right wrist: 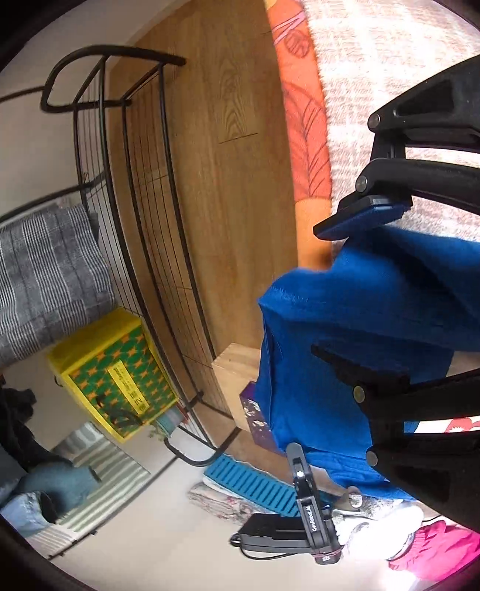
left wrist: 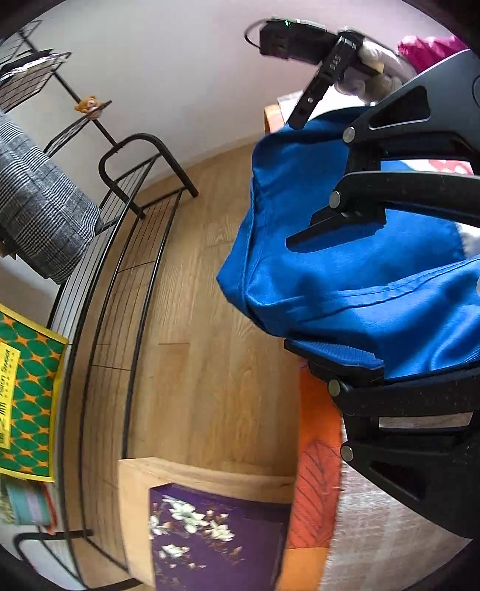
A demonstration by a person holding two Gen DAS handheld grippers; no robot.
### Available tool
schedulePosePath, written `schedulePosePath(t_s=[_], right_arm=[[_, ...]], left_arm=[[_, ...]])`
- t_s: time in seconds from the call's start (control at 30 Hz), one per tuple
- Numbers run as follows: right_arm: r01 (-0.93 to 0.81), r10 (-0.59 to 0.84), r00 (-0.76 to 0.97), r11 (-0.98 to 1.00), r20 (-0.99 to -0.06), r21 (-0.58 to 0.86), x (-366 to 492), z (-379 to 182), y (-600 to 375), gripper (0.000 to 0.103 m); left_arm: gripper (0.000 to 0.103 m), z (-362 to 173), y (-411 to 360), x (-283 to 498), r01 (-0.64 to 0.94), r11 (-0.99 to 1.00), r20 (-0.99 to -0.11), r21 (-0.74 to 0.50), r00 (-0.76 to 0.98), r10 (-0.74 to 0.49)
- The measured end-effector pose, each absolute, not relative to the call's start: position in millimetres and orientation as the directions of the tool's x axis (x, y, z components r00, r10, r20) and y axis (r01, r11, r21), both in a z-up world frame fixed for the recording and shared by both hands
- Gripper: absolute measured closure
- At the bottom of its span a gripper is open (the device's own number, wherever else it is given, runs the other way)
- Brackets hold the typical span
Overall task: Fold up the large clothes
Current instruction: 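Lift the blue collar with both tools and fold it over toward the hem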
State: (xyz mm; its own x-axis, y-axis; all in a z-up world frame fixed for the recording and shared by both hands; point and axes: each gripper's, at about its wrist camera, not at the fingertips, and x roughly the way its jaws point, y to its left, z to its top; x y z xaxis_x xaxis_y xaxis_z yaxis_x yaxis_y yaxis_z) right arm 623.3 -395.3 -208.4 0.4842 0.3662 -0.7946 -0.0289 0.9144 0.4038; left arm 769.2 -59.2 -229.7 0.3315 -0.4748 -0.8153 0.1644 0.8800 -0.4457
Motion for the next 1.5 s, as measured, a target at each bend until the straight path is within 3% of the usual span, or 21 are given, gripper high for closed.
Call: schedulePosePath(t_s=[0.03,0.13,0.17,0.27,0.77,1.17,1.5], right_arm=[[-0.042,0.357,0.482,0.921,-0.800,0.387,624,-208,-391,0.053],[-0.069,0.343,0.484,0.932,-0.805,0.355,624,-211,-383,0.080],[-0.077,0.334,0.490,0.936,-0.805,0.342,624,-210,-381,0.090],[-0.077,0.305,0.518,0.947,-0.799,0.311,619,-204,-376,0.100],[-0.124,0.356,0.647,0.922,-0.674,0.368,547,-102,-378,0.103],[-0.185,0.403,0.684,0.902,-0.607,0.390,413,-18,-359,0.103],[-0.179,0.399,0.677,0.904,-0.618,0.388,276,-23,-353,0.103]], left_arm=[[0.062,-231,-61,769,0.163,0.885,-0.817,-0.436,0.341,-0.466],[0.093,-235,-64,767,0.160,0.900,-0.819,-0.406,0.373,-0.436],[0.095,-234,-64,764,0.164,0.899,-0.811,-0.407,0.387,-0.438],[0.099,-228,-65,760,0.184,0.901,-0.794,-0.393,0.427,-0.433],[0.101,-121,-63,675,0.305,0.836,-0.669,-0.457,0.501,-0.549],[0.101,-46,-40,528,0.357,0.817,-0.607,-0.454,0.547,-0.576],[0.101,-42,-24,383,0.411,0.810,-0.588,-0.419,0.557,-0.587]])
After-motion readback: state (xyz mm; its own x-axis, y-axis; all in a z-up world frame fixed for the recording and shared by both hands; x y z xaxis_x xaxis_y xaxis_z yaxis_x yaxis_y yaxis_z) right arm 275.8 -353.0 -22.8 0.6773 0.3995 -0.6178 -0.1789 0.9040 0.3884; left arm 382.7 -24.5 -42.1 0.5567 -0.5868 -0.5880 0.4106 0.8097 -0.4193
